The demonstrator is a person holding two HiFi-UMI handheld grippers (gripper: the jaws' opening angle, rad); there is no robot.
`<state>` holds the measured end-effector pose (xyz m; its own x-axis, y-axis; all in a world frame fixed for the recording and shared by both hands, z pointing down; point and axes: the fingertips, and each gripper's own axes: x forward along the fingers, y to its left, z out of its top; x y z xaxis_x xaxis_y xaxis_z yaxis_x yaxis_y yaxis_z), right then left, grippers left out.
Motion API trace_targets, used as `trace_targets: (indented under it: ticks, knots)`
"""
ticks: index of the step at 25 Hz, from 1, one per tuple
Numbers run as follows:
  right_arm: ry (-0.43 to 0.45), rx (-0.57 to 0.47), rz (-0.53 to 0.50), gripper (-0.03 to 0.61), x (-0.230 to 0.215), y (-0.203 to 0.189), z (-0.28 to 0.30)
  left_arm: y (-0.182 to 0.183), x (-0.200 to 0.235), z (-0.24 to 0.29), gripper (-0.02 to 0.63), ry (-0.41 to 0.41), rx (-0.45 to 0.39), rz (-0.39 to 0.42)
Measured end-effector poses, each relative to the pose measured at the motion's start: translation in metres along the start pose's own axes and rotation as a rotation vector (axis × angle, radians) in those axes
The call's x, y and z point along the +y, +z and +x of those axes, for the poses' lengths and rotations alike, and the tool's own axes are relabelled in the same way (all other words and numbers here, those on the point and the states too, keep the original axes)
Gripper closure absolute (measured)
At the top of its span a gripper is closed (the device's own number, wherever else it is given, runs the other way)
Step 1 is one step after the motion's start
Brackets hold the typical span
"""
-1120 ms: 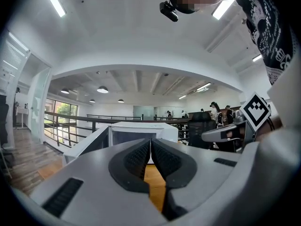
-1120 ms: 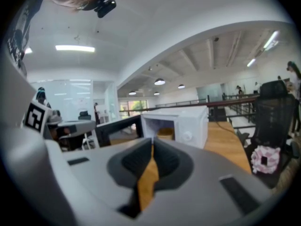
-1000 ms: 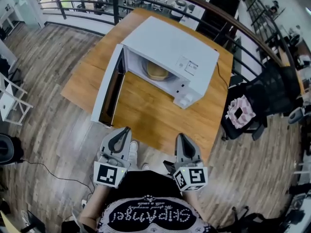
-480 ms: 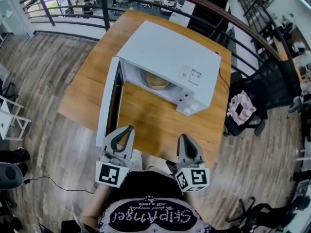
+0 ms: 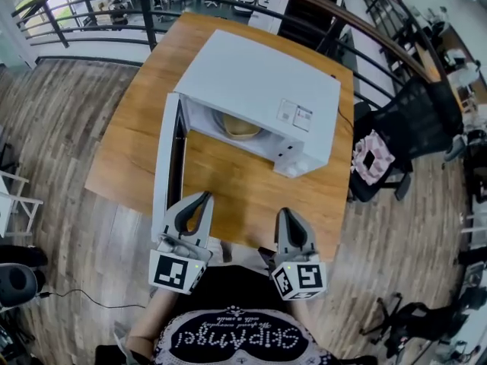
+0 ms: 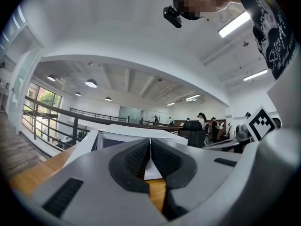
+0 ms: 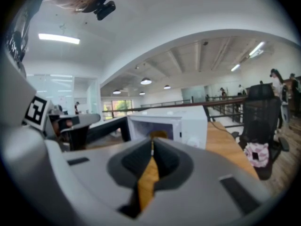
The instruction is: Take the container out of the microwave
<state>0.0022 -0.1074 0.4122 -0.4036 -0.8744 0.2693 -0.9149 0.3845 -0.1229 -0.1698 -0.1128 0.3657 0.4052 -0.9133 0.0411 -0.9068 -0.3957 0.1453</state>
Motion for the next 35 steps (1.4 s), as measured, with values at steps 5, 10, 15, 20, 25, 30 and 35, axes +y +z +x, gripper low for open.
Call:
trace_targets:
  ticks: [5,10,15,20,25,30,35]
  knots:
    - [-0.019,0.003,-0.003,0.544,-0.004,0.0,-0.004,-0.004,-0.008,0.004,0.578,-0.022,0.008,-0.022]
    - [-0.005,0.005,0.001,0.544,-0.009,-0.002,-0.003,-0.007,-0.017,0.007,0.579,-0.022,0.016,-0.019]
    - [0.034,-0.001,-0.002,0.543,-0.017,0.003,0.002,-0.006,-0.036,0.011,0.58,-0.028,0.017,-0.012]
    - [0.064,-0.016,-0.005,0.543,-0.027,0.012,0.006,-0.003,-0.046,0.018,0.578,-0.007,0.019,-0.01]
    - [0.069,-0.017,-0.002,0.543,-0.041,0.016,0.004,0.001,-0.049,0.027,0.578,0.016,0.019,0.0]
    - [0.061,-0.024,0.001,0.543,-0.056,0.017,0.004,0.004,-0.052,0.037,0.579,0.025,0.006,0.016]
    - [0.064,-0.023,0.006,0.544,-0.061,0.018,0.004,0.005,-0.053,0.041,0.58,0.038,0.007,0.024]
